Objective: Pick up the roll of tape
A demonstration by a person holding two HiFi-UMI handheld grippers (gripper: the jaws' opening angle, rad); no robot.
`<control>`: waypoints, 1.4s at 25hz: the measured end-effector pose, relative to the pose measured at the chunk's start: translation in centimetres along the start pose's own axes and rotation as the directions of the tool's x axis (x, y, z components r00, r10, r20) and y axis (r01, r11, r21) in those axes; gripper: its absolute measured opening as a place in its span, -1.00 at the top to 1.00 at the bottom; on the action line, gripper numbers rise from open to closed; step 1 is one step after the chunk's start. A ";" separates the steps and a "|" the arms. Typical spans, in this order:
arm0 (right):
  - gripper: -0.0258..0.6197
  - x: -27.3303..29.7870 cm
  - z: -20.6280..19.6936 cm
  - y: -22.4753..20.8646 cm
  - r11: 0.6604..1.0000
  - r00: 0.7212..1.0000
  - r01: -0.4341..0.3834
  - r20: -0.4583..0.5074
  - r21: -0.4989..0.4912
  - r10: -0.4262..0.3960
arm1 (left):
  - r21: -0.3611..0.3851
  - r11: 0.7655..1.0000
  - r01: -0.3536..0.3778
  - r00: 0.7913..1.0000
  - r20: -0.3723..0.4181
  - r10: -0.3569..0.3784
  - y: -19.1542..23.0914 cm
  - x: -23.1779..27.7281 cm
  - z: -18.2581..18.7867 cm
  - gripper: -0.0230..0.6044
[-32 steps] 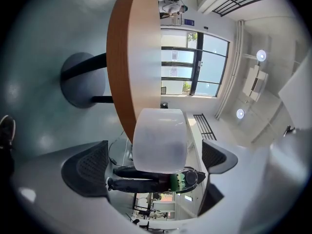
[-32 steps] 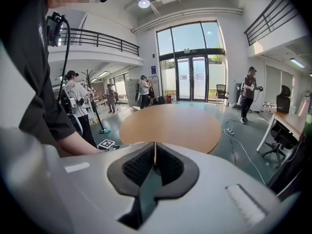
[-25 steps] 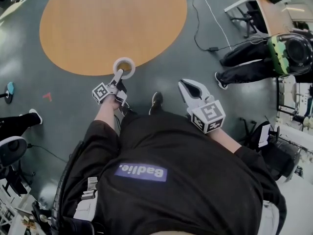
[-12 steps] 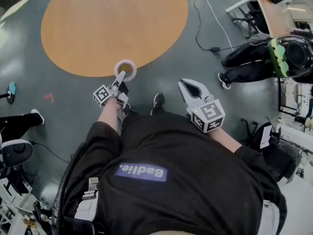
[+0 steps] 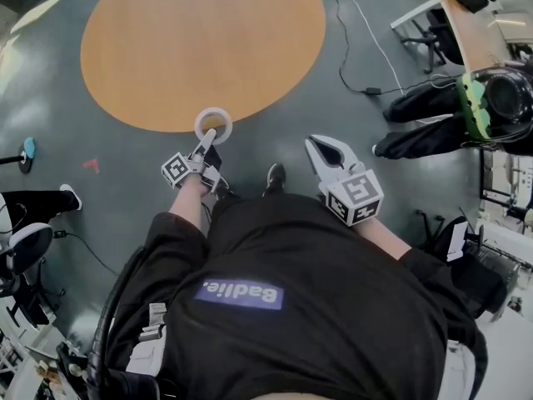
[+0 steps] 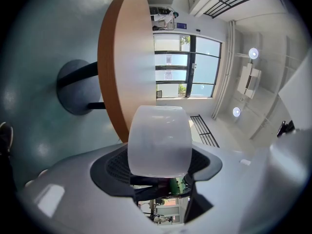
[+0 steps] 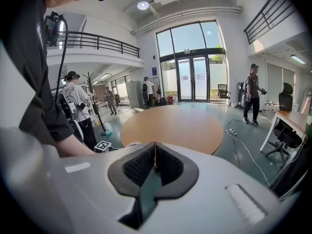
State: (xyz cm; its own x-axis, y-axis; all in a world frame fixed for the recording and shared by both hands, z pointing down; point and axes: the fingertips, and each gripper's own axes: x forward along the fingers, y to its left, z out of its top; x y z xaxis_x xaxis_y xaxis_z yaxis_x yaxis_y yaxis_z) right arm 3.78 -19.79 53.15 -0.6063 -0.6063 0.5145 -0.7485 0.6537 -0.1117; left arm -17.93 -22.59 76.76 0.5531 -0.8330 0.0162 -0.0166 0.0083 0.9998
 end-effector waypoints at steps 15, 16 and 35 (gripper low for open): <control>0.90 1.9 2.6 0.7 0.996 0.992 -0.082 0.100 0.019 0.080 | 0.209 0.973 0.100 0.994 0.014 -0.105 -11.4 -0.1 0.9 -0.10; 0.91 2.0 2.8 0.9 0.996 0.991 -0.089 0.106 0.022 0.086 | 0.228 0.968 0.105 0.993 0.020 -0.112 -12.4 -0.2 1.1 -0.10; 0.91 3.7 4.5 0.4 0.968 0.949 -0.248 0.209 0.032 0.236 | 0.421 0.898 0.127 0.948 0.215 -0.235 -27.7 -0.6 0.1 -0.10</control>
State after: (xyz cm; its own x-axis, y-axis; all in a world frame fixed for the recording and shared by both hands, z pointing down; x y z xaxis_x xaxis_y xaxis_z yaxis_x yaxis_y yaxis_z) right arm 0.02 -23.83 51.15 -0.8082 -0.5156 0.2847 -0.5830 0.7687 -0.2630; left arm -17.91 -22.34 49.08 0.3495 -0.9104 -0.2213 -0.2953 -0.3312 0.8962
